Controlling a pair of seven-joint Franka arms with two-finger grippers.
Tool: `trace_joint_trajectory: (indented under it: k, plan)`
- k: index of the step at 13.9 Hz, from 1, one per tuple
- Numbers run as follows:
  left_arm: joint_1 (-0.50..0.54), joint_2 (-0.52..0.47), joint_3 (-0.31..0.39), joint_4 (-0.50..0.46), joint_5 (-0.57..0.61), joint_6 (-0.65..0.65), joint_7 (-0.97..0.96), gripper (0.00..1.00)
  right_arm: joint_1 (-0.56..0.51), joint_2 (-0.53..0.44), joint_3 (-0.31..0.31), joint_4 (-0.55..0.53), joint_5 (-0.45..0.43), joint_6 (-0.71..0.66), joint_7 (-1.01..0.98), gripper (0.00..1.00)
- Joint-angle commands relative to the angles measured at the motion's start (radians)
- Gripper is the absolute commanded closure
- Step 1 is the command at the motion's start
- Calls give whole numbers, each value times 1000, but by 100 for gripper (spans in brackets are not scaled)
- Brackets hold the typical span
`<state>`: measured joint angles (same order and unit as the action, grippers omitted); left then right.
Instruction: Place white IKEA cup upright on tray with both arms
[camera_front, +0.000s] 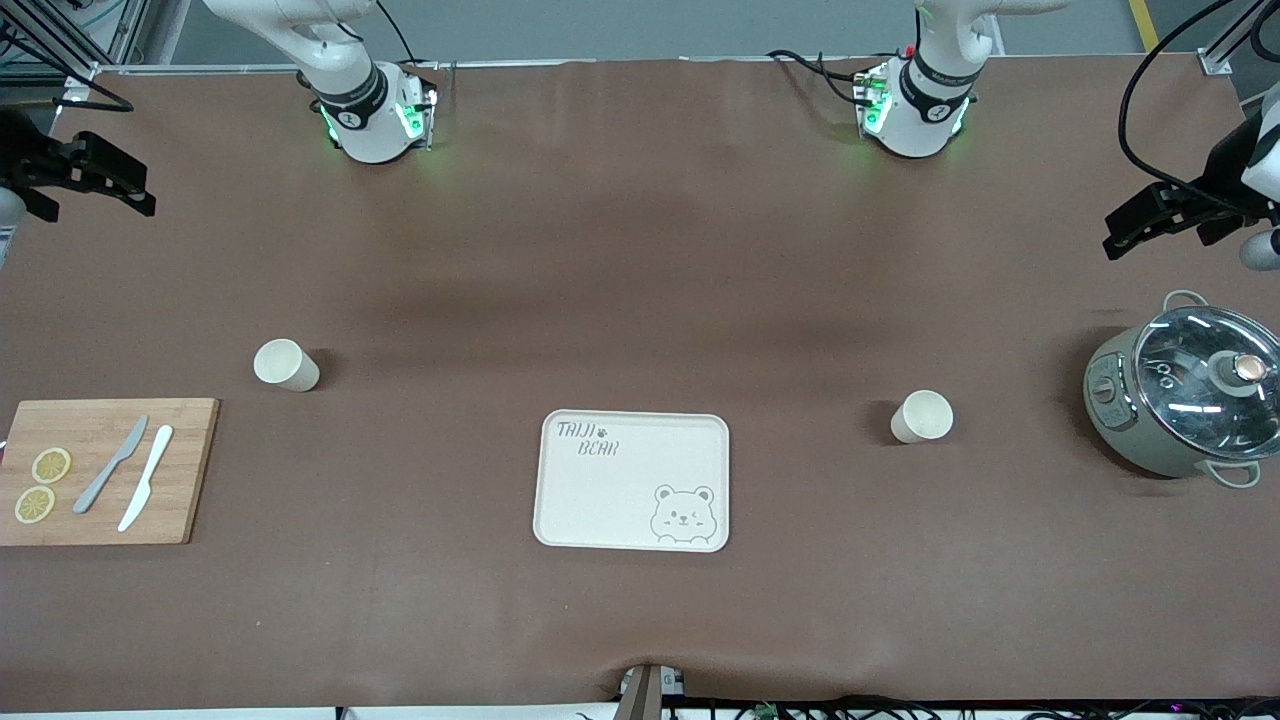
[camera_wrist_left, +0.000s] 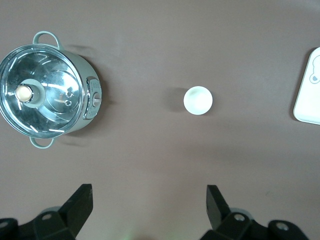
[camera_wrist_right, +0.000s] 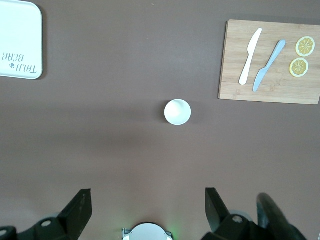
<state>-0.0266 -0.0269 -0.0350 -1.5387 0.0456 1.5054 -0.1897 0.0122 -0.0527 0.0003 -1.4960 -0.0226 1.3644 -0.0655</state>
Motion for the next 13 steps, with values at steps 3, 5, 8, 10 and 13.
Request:
trace_joint_trajectory:
  k: [3,5,8,10,13]
  plan:
    - [1,-1,0,22,11,-31,13,0,-8,4,0,11,18,-4,4,0]
    - [1,16,1,29,10,-31,13,0,-8,4,0,11,18,-2,4,0]
    - [1,34,15,28,16,-34,15,0,-23,11,-5,13,47,-4,0,0]
    - [4,36,14,23,19,-68,21,0,-37,19,-5,14,56,-2,-5,0]
    - [1,85,14,12,19,-56,18,0,-37,42,-5,13,47,-4,-7,0]
